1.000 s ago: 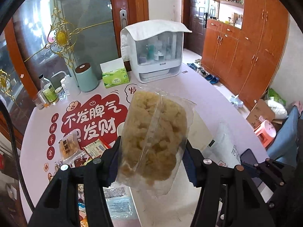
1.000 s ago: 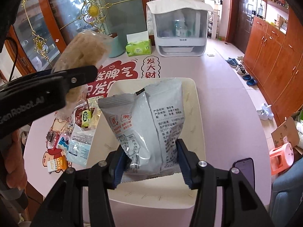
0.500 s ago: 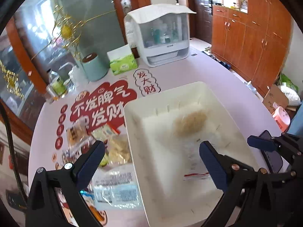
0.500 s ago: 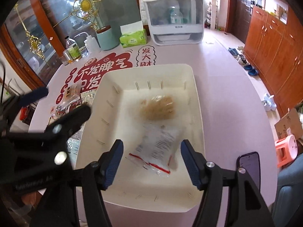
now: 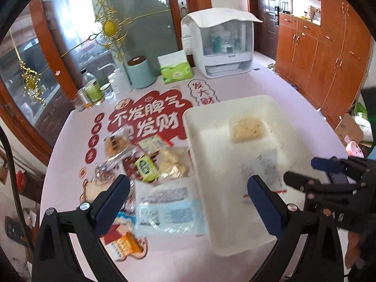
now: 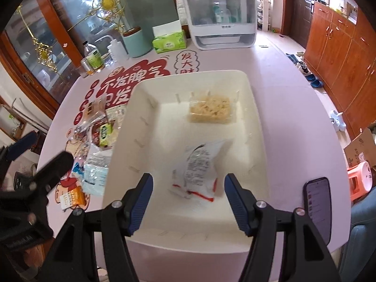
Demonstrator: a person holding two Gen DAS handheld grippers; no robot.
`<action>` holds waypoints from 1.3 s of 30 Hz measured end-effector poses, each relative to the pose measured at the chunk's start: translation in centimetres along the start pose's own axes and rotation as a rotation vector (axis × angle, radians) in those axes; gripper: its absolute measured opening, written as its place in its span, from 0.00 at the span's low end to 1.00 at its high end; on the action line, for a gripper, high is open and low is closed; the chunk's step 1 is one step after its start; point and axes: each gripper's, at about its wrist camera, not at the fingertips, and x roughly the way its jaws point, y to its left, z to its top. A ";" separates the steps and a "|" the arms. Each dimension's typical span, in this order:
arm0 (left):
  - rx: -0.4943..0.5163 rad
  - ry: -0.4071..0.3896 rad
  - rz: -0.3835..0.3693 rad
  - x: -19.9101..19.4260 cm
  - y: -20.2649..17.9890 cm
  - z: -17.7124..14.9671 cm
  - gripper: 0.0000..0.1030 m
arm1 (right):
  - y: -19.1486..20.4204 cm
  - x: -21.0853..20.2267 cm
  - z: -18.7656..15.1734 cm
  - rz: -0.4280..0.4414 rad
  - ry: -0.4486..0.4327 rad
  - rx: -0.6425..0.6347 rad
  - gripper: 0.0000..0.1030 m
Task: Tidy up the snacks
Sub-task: 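Lift the right gripper out of the tray and back toward the snacks, then grasp the crab-roe snack bag with the right gripper while the left gripper reaches the seaweed pack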
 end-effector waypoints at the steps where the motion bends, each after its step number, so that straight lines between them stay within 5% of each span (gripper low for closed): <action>1: -0.002 0.005 0.008 -0.3 0.5 -0.5 0.97 | 0.5 -0.1 -0.1 0.000 0.001 -0.005 0.62; 23: -0.182 -0.048 0.250 -6.7 23.9 -7.4 0.97 | 17.1 -3.8 1.4 0.022 -0.119 -0.137 0.62; 39: -0.168 -0.078 0.225 -2.9 38.3 -4.7 0.97 | 27.7 -2.7 4.0 -0.056 -0.171 -0.104 0.62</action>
